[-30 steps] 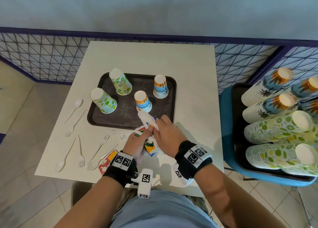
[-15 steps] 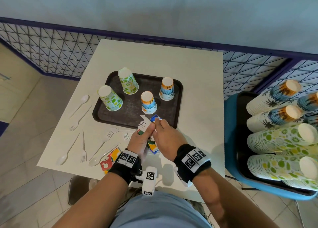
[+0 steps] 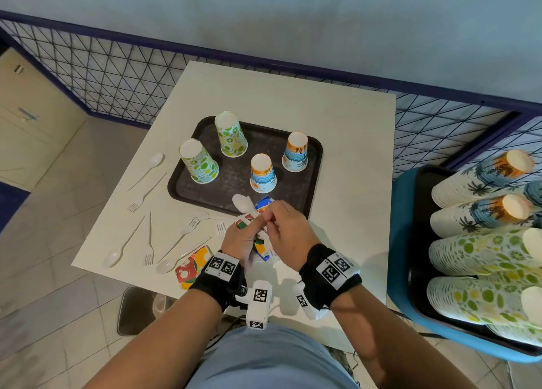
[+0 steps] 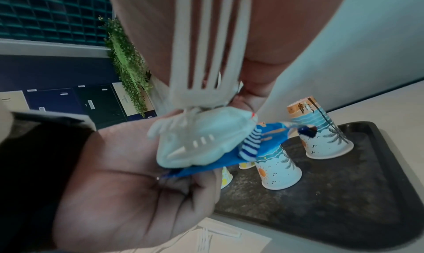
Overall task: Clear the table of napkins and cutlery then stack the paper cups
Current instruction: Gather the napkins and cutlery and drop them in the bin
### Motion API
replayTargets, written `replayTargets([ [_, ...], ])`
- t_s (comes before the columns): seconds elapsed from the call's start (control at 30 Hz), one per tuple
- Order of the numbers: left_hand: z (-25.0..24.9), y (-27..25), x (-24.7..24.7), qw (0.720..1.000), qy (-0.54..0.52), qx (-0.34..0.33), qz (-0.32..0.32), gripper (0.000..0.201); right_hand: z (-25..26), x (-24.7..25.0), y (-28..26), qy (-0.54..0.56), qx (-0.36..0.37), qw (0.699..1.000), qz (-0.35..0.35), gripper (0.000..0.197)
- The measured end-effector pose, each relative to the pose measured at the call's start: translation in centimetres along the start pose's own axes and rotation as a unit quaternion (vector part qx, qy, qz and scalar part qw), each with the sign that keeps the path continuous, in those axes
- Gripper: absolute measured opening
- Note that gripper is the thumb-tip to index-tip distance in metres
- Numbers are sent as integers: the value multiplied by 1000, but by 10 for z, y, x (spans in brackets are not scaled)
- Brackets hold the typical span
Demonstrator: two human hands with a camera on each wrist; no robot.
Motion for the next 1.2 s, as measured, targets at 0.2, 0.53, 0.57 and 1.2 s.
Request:
replayTargets([
  [0.2,-4,-6,1,1000,-1,-19,0,61,-2,0,-4,11,1,999,-37,15],
  [0.53,-21,-18,58,996,9,-37,-76,10,26,-5,-5,-5,26,995,-94,20],
  [0.57,-26,-20,70,996,7,-40,-83,6,24,-5,-5,18,5,994,-107,19],
  [1.2,-59,-76,292,988,-42,-48,-139,66,63,-208,-5,-216,-71,948,223,77],
])
Point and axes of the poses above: each hand's wrist, its own y-axis towards the middle knuckle, its own x-axis out of the back of the hand, z = x × y, the point moved 5 cm from there along y, towards the middle knuckle, and after that the axes turned 8 degrees about x, right-handed, at the moved point
